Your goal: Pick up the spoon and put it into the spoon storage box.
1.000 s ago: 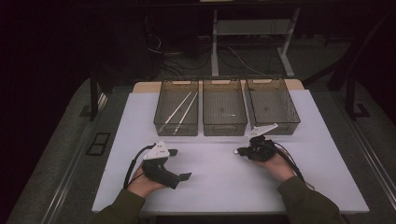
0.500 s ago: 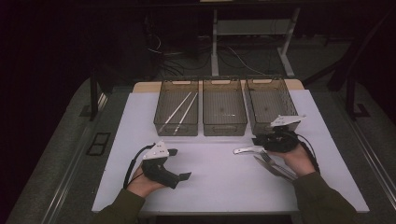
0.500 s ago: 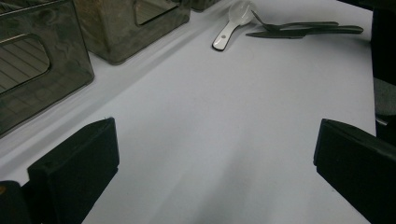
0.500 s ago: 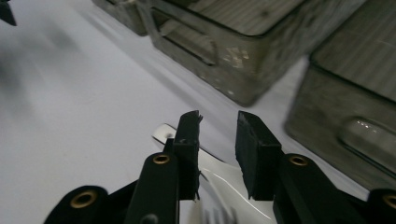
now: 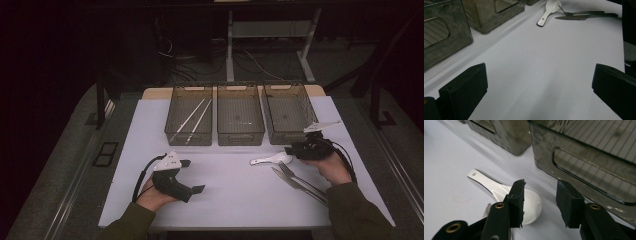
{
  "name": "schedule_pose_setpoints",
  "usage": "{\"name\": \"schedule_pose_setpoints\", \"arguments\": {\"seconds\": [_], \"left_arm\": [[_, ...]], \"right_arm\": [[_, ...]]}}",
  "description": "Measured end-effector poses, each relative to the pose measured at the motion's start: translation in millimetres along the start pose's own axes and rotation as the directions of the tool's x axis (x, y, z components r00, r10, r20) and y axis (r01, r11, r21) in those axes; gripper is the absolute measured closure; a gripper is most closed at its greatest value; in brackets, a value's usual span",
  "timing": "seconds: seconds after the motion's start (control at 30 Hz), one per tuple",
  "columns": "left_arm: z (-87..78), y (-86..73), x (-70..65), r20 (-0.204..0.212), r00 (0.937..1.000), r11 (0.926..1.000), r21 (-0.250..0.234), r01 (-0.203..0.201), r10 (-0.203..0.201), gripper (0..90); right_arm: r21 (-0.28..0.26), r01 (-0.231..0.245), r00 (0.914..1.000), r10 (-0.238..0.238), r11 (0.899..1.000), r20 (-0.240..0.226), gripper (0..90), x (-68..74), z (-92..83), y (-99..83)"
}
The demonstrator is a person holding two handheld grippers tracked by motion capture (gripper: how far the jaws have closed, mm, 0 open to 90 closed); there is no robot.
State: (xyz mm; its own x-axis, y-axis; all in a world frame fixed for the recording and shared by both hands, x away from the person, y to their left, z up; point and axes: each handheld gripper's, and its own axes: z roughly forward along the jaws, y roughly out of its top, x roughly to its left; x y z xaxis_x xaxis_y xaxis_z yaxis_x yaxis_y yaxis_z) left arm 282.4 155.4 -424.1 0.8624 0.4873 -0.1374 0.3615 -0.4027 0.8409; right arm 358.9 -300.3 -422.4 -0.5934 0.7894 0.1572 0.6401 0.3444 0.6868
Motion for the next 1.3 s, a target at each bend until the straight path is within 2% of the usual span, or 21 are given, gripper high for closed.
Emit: {"name": "schedule_pose_setpoints", "arguments": {"seconds": [0.2,0.4,0.53,0.63,0.83,1.1,1.3], "left_arm": [[0.0,0.1,-0.1,0.000,1.0000,1.0000,0.004,-0.002,0.002,0.0],[0.1,0.1,-0.3,0.000,1.0000,1.0000,0.002,-0.002,0.002,0.0],[-0.2,0.3,-0.4,0.000,1.0000,1.0000,0.003,-0.004,0.004,0.0],[-0.3,0.2,-0.4,0.000,1.0000,1.0000,0.001,-0.002,0.002,0.0],[-0.9,0.3,-0.5,-0.001,1.0000,1.0000,0.000,0.000,0.000,0.0],[-1.3,0.5,-0.5,-0.002,1.0000,1.0000,-0.003,-0.003,0.003,0.0],[-0.9,0.6,-0.6,-0.001,1.0000,1.0000,0.000,-0.004,0.004,0.0]], "right_arm": [[0.024,-0.021,0.9995,0.022,0.999,-0.022,65.2,-3.8,8.1,-1.1],[0.058,-0.020,0.9990,0.022,0.998,-0.039,74.0,-4.2,14.5,-3.1],[0.070,-0.021,0.9987,0.025,0.997,-0.045,80.7,-5.6,14.6,-5.0],[0.070,-0.026,0.9983,0.030,0.997,-0.051,82.5,-5.7,12.8,-5.9],[0.056,-0.034,0.9991,0.035,0.998,-0.024,84.4,-4.9,5.7,-9.0],[0.058,-0.074,0.9969,0.072,0.996,0.033,84.1,-9.0,-7.5,-18.6],[0.054,-0.071,0.9974,0.070,0.996,0.017,78.4,-14.8,-11.2,-24.0]]}}
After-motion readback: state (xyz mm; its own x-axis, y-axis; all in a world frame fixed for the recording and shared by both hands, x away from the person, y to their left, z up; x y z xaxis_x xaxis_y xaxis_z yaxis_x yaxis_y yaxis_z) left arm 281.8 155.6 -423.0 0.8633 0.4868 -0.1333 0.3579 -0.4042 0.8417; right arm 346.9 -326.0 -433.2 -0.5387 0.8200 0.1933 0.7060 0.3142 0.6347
